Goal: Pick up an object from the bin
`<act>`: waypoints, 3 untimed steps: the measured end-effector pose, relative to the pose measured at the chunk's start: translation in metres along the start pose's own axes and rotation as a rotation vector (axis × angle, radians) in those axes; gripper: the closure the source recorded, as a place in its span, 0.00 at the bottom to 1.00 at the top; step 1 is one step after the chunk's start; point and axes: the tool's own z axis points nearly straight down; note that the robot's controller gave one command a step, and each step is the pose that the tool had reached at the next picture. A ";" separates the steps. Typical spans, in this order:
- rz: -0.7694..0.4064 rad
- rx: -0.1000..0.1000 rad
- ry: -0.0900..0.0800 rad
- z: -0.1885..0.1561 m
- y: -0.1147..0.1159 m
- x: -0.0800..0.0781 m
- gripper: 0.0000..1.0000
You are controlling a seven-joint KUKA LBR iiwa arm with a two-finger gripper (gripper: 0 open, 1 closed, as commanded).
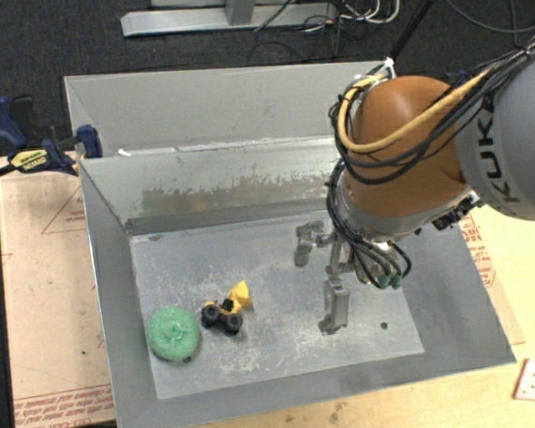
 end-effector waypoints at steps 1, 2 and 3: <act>0.002 -0.001 -0.009 -0.004 0.000 -0.001 0.00; -0.059 0.000 -0.015 0.034 0.028 -0.021 0.00; -0.099 -0.002 -0.014 0.093 0.040 -0.038 0.00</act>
Offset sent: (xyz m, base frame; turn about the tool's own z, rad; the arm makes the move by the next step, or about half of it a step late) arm 0.0304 0.0493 -0.0658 -0.1057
